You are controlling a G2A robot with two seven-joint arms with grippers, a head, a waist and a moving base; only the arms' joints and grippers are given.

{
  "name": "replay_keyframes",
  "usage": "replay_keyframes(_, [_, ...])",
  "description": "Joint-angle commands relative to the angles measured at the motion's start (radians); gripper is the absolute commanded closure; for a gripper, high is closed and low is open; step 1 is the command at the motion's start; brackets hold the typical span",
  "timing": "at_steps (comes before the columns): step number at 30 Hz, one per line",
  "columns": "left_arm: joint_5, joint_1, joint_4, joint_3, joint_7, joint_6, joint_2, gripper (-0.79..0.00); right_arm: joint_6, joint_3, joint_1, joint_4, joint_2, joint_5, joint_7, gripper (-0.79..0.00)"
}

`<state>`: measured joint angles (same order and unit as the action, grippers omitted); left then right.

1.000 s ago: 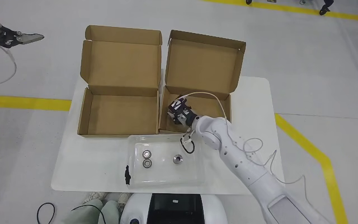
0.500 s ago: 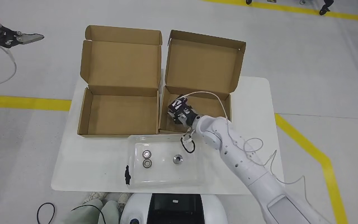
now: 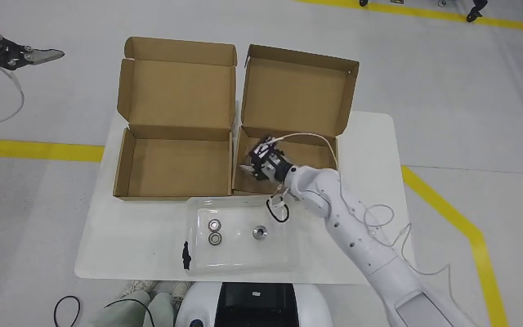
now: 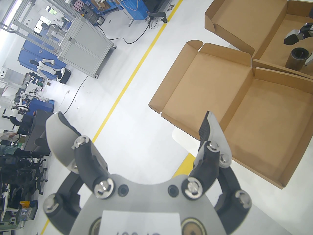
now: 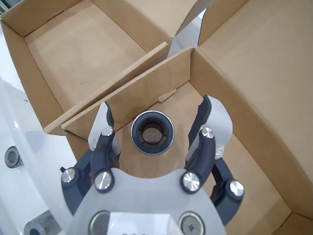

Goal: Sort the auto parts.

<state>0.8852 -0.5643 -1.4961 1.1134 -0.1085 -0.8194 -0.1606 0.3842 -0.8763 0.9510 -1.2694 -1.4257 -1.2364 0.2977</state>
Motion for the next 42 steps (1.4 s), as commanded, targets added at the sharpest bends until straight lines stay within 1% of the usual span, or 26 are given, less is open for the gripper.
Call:
replay_keyframes(1, [0.000, 0.000, 0.000, 0.000, 0.000, 0.000, 0.000, -0.785, 0.015, -0.016, 0.017, -0.055, 0.008, -0.011, 0.014, -0.650])
replay_keyframes(6, [0.000, 0.000, 0.000, 0.000, 0.000, 0.000, 0.000, -0.785, 0.071, -0.048, 0.063, -0.197, 0.027, -0.032, 0.064, -0.643])
replay_keyframes(11, [0.000, 0.000, 0.000, 0.000, 0.000, 0.000, 0.000, -0.785, 0.167, -0.063, 0.091, -0.309, 0.041, -0.024, 0.130, -0.637])
replay_keyframes(16, [0.000, 0.000, 0.000, 0.000, 0.000, 0.000, 0.000, -0.785, 0.241, -0.070, 0.133, -0.415, 0.057, -0.038, 0.193, -0.653])
replay_keyframes(20, [0.000, 0.000, 0.000, 0.000, 0.000, 0.000, 0.000, -0.785, 0.293, -0.105, 0.193, -0.477, 0.076, -0.053, 0.224, -0.656])
replay_keyframes(23, [0.000, 0.000, 0.000, 0.000, 0.000, 0.000, 0.000, -0.785, 0.336, -0.138, 0.256, -0.520, 0.093, -0.065, 0.222, -0.650])
replay_keyframes(25, [0.000, 0.000, 0.000, 0.000, 0.000, 0.000, 0.000, -0.785, 0.365, -0.158, 0.300, -0.544, 0.104, -0.079, 0.201, -0.653])
replay_keyframes(29, [0.000, 0.000, 0.000, 0.000, 0.000, 0.000, 0.000, -0.785, 0.469, -0.162, 0.352, -0.559, 0.123, -0.158, 0.140, -0.625])
replay_keyframes(33, [0.000, 0.000, 0.000, 0.000, 0.000, 0.000, 0.000, -0.785, 0.562, -0.142, 0.365, -0.521, 0.136, -0.229, 0.089, -0.539])
replay_keyframes(35, [0.000, 0.000, 0.000, 0.000, 0.000, 0.000, 0.000, -0.785, 0.601, -0.130, 0.361, -0.503, 0.141, -0.257, 0.082, -0.560])
replay_keyframes(37, [0.000, 0.000, 0.000, 0.000, 0.000, 0.000, 0.000, -0.785, 0.621, -0.120, 0.354, -0.492, 0.144, -0.276, 0.087, -0.563])
replay_keyframes(40, [0.000, 0.000, 0.000, 0.000, 0.000, 0.000, 0.000, -0.785, 0.628, -0.095, 0.345, -0.485, 0.149, -0.294, 0.113, -0.613])
replay_keyframes(42, [0.000, 0.000, 0.000, 0.000, 0.000, 0.000, 0.000, -0.785, 0.628, -0.087, 0.341, -0.481, 0.153, -0.296, 0.136, -0.625])
